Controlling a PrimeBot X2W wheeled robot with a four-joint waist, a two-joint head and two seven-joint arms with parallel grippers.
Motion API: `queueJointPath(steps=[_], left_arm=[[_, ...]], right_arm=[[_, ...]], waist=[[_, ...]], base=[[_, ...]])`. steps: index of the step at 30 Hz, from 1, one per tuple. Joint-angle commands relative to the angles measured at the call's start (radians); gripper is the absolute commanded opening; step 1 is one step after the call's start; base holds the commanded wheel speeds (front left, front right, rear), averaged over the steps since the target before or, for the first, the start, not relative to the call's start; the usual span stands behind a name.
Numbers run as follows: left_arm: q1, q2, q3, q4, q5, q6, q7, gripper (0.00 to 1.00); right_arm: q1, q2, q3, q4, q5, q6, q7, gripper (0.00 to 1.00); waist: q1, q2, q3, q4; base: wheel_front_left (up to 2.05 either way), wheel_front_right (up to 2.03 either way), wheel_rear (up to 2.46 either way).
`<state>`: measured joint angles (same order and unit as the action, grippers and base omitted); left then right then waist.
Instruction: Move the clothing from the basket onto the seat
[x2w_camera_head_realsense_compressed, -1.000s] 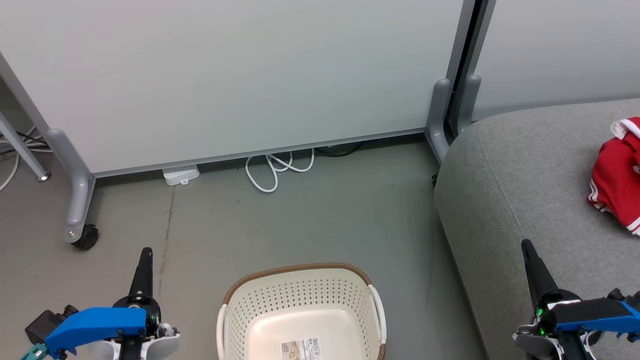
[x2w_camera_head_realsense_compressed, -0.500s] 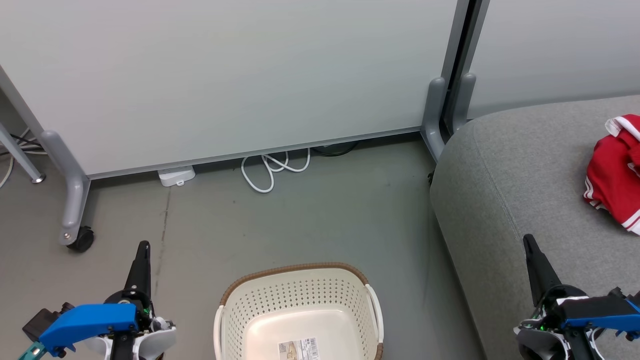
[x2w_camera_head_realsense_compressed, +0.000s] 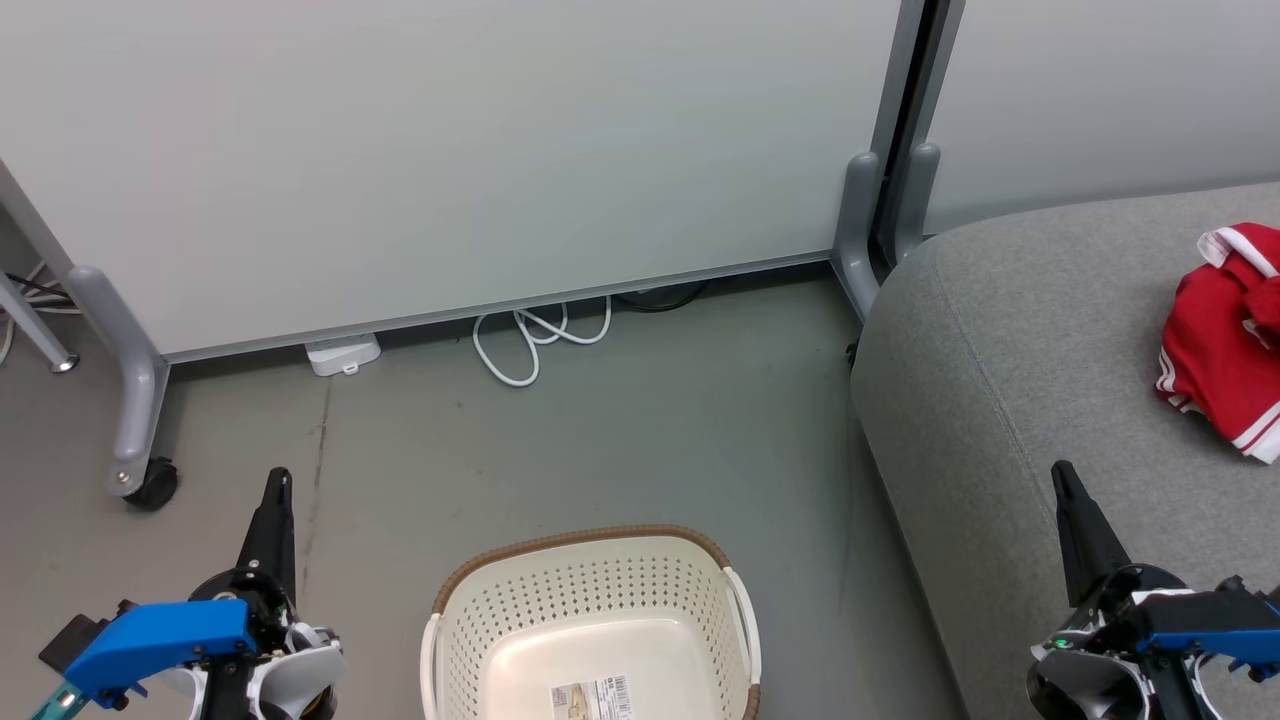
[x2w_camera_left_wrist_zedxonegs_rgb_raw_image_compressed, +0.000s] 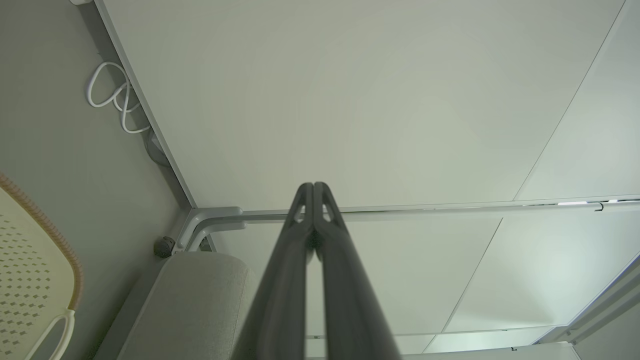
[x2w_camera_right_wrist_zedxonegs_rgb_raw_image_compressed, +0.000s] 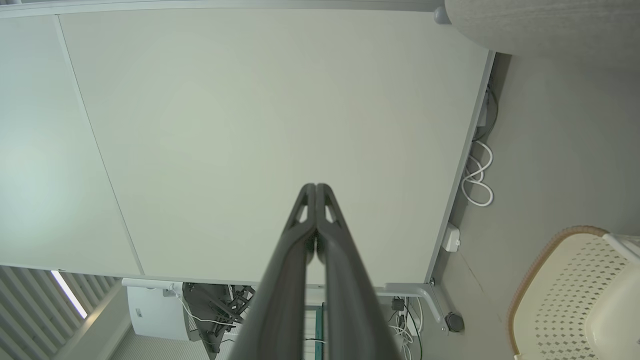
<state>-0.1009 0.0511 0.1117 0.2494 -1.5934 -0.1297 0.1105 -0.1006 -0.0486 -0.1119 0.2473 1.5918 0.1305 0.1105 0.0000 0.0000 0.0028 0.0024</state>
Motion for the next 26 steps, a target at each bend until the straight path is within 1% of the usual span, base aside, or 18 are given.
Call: queueJointPath(steps=[1,26], left_arm=[[-0.014,-0.002,0.006,-0.008,-0.022,-0.002,0.007,0.00],[-0.012,-0.002,0.005,-0.008,-0.021,-0.002,0.007,0.00]], right_arm=[[-0.014,-0.003,-0.004,-0.005,0.024,0.000,0.006,0.00],[-0.014,-0.003,-0.003,-0.005,0.022,0.000,0.006,0.00]], waist=[[0.0000,0.0000,0.000,-0.002],[0.0000,0.0000,0.000,-0.002]], base=[[0.00,0.00,0.00],[0.00,0.00,0.00]])
